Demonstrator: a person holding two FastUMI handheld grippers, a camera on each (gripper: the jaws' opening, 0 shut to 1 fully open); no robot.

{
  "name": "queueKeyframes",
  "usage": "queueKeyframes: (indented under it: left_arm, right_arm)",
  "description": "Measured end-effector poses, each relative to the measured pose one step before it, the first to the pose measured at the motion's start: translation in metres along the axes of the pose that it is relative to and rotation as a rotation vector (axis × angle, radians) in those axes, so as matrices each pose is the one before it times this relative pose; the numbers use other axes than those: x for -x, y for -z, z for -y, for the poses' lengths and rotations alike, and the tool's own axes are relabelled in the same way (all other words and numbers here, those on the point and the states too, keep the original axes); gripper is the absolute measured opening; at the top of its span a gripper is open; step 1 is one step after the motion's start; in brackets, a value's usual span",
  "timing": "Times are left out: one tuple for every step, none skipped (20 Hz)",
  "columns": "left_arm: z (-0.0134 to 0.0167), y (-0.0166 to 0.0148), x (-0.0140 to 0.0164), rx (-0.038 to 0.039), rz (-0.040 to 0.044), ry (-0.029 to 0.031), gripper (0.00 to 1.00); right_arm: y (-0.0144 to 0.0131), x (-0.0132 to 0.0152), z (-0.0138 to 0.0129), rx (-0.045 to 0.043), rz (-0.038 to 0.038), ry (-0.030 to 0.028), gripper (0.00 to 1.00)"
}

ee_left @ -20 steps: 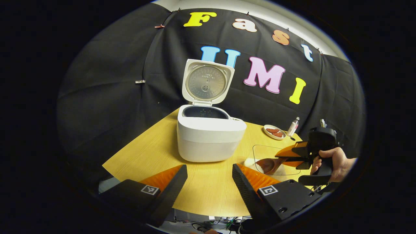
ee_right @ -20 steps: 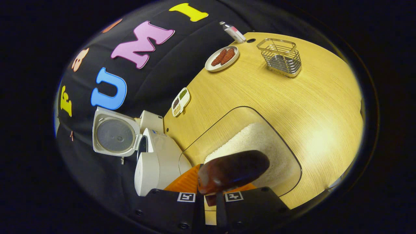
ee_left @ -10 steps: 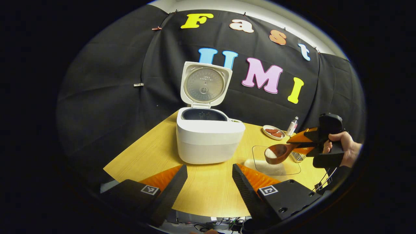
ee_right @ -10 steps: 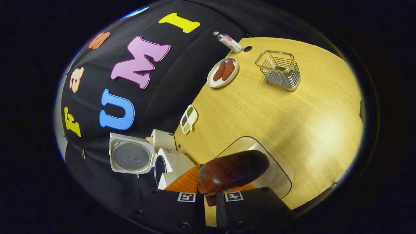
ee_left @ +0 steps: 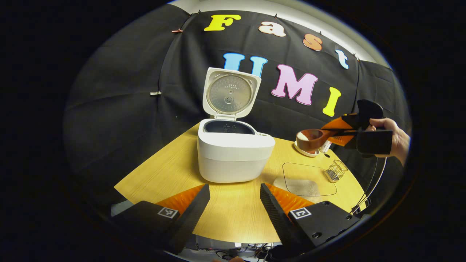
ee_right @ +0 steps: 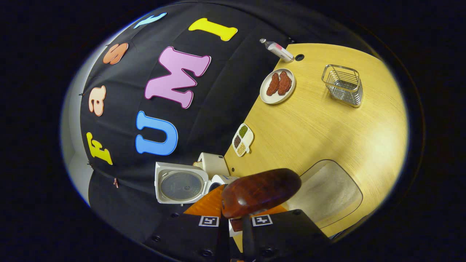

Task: Close the left gripper, press the button to open the rice cooker; take a wooden spoon from the chopstick holder with the right hand, scoop a spoonful of rice and pour it into the rice cooker, then put the wooden spoon back into the chopstick holder.

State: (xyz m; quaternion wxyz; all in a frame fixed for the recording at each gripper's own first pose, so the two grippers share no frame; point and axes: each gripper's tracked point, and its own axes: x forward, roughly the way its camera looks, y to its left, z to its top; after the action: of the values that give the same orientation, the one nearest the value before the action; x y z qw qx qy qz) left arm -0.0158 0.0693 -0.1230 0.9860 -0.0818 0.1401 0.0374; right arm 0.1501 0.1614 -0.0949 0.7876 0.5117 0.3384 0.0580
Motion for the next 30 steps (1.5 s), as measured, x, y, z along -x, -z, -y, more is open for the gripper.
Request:
queueKeyframes:
  left_arm:
    - [-0.00052,-0.00095,-0.00047,0.00259,0.00076,-0.00150,0.96]
    - [-0.00099,0.00086,-0.00007,0.00376,-0.00092,-0.00125,0.96]
    - [-0.00165,-0.00054,0.00015,0.00528,-0.00093,-0.00262,0.96]
    - [-0.00171,0.00053,-0.00065,0.00754,-0.00285,-0.00375,0.96]
    - [-0.00118,0.00032,-0.00056,0.00831,-0.00494,-0.00194,0.96]
    - [-0.00197,0.00096,0.00050,0.00441,-0.00281,-0.00373,0.96]
    - [-0.00424,-0.00190,0.00031,-0.00031,-0.00327,-0.00989,0.96]
    - [-0.00464,-0.00068,-0.00049,0.00274,0.00128,-0.00828,0.96]
    - [-0.00469,-0.00330,-0.00001,0.00826,0.00065,-0.00492,0.96]
    - [-0.00461,-0.00210,0.00002,0.01072,-0.00198,-0.00335,0.96]
    - [-0.00439,-0.00230,-0.00143,0.00961,-0.00411,-0.00255,0.96]
    - [-0.00474,-0.00032,-0.00112,0.00547,-0.00338,-0.00335,0.96]
    - [-0.00474,-0.00270,-0.00157,-0.00018,-0.00151,-0.00401,0.96]
    - [-0.00504,-0.00188,-0.00157,-0.00630,0.00099,-0.00756,0.96]
    - [-0.00570,-0.00306,-0.00201,-0.00817,0.00201,-0.00857,0.96]
    - [-0.00544,-0.00213,-0.00254,-0.00527,0.00159,-0.00587,0.96]
    - [-0.00515,-0.00125,-0.00169,0.00038,-0.00126,-0.00428,0.96]
    - [-0.00502,-0.00005,-0.00202,0.00776,-0.00568,-0.00406,0.96]
    - [-0.00459,-0.00141,-0.00247,0.01891,-0.00683,-0.00351,0.96]
    - [-0.00476,-0.00189,-0.00081,0.02852,0.00096,-0.00326,0.96]
    - [-0.00496,-0.00248,-0.00211,0.03422,-0.00144,-0.00283,0.96]
    - [-0.00307,-0.00048,-0.00252,0.03267,-0.00399,-0.00045,0.96]
    - [-0.00274,-0.00249,-0.00349,0.02510,-0.00386,0.00121,0.96]
    - [-0.00149,-0.00141,-0.00369,0.01175,0.00024,0.00253,0.96]
    - [-0.00217,-0.00273,-0.00495,-0.00560,0.00055,0.00418,0.96]
    - [-0.00460,-0.00040,-0.00439,-0.02101,0.00115,-0.00659,0.96]
    - [-0.00719,-0.00511,-0.00438,-0.02942,0.01051,-0.01063,0.96]
    - [-0.00690,-0.00519,-0.00247,-0.02660,0.01453,-0.00630,0.98]
    - [-0.00366,-0.00728,-0.00189,-0.02018,0.01844,0.00321,0.96]
    - [-0.00168,-0.00559,0.00109,-0.01226,0.01560,0.00808,0.96]
  right_arm:
    - [0.00126,-0.00420,-0.00964,0.00098,-0.00178,-0.01195,0.18]
    - [0.00126,-0.00414,-0.01239,0.00244,-0.00504,-0.01234,0.18]
    - [0.00038,-0.00600,-0.00985,0.00368,0.00033,-0.01020,0.18]
    - [0.00248,-0.00592,-0.00809,0.00650,-0.00155,-0.00810,0.18]
    - [0.00151,-0.00671,-0.00736,0.00616,-0.00207,-0.00619,0.18]
    - [0.00243,-0.00595,-0.00836,0.00470,-0.00059,-0.00704,0.18]
    - [0.00256,-0.00768,-0.00810,0.00411,-0.00323,-0.00715,0.18]
    - [0.00505,-0.00644,-0.00812,0.00369,-0.00766,-0.00633,0.18]
    - [0.00404,-0.00850,-0.00741,0.00460,-0.00535,-0.00789,0.18]
    - [0.00322,-0.00825,-0.00845,0.00799,-0.00294,-0.00732,0.18]
    - [0.00298,-0.01011,-0.00659,0.00964,-0.00372,-0.00444,0.18]
    - [0.00457,-0.01009,-0.00592,0.00779,-0.00509,-0.00224,0.18]
    - [0.00541,-0.00964,-0.00685,-0.00047,-0.00692,-0.00532,0.18]
    - [0.00278,-0.01087,-0.00738,-0.00010,-0.00007,-0.01112,0.18]
    - [0.00326,-0.00994,-0.00640,0.00086,-0.00004,-0.00421,0.18]
    - [0.00401,-0.00854,-0.00419,0.00521,0.00067,-0.00178,0.18]
    - [0.00399,-0.00981,-0.00218,0.00921,-0.00280,0.00228,0.18]
    - [0.00556,-0.00688,-0.00262,0.01328,-0.00419,0.00373,0.17]
    - [0.00173,-0.00681,-0.00337,0.02151,0.00868,-0.00316,0.18]
    - [0.00199,-0.00457,-0.00247,0.02694,0.01788,0.00046,0.18]
    - [0.00322,-0.00546,-0.00138,0.03283,0.01566,0.00373,0.18]
    - [0.00307,-0.00735,-0.00045,0.03758,0.01069,0.00255,0.17]
    - [0.00458,-0.00489,0.00030,0.04027,0.00543,0.00409,0.18]
    - [0.00441,-0.00624,0.00040,0.04204,0.00251,0.00258,0.18]
    - [0.00479,-0.00715,0.00050,0.04620,-0.00346,0.00165,0.17]
    - [0.00626,-0.00551,0.00021,0.05009,-0.00251,0.00479,0.17]
    - [0.00410,-0.00467,0.00016,0.05623,0.00279,0.00259,0.17]
    - [0.00446,-0.00318,-0.00043,0.06028,0.00459,0.00234,0.18]
    - [0.00444,-0.00079,-0.00104,0.05513,0.00502,0.00303,0.17]
    - [0.00353,-0.00303,-0.00148,0.04768,0.00534,0.00050,0.17]
